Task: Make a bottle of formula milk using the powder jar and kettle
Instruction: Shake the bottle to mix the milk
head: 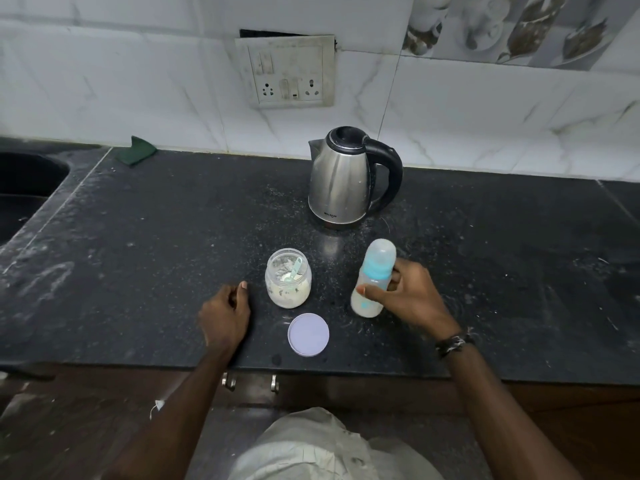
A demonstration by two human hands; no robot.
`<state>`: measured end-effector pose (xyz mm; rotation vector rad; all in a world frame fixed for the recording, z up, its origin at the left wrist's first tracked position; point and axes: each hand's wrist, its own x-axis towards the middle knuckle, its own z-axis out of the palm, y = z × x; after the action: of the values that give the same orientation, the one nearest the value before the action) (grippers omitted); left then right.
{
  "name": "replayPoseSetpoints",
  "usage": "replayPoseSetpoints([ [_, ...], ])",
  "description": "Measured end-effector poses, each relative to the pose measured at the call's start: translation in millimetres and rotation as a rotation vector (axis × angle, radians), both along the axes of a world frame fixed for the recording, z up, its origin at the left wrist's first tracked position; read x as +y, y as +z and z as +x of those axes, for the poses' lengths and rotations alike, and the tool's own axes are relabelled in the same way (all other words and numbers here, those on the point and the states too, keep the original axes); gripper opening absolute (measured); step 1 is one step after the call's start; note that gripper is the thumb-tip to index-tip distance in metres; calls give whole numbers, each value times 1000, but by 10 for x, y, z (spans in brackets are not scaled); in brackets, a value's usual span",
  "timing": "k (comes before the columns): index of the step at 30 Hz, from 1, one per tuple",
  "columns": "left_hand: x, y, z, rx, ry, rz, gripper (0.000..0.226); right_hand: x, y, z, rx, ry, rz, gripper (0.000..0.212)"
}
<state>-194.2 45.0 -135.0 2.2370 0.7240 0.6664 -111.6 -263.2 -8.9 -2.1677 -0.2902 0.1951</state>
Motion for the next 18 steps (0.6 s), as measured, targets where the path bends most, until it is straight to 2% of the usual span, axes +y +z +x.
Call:
replayPoseSetpoints([
  [3,5,-4,9,1,-6,5,48,34,56,-28,-110,-8,18,38],
  [6,11,-14,-2,9,-7,21,46,67,139,-15,14,-28,127,46],
  [9,7,-5,-1,15,-7,11,43,77,143,-34,-49,1,160,30],
  [12,2,-8,-10,27,5,14,41,88,219,-25,77,-47,242,41],
  [15,4,9,-5,40,9,-4,36,98,216,-54,55,2,313,28],
  [18,-7,16,-20,40,13,-5,36,125,305,-50,74,-51,290,35],
])
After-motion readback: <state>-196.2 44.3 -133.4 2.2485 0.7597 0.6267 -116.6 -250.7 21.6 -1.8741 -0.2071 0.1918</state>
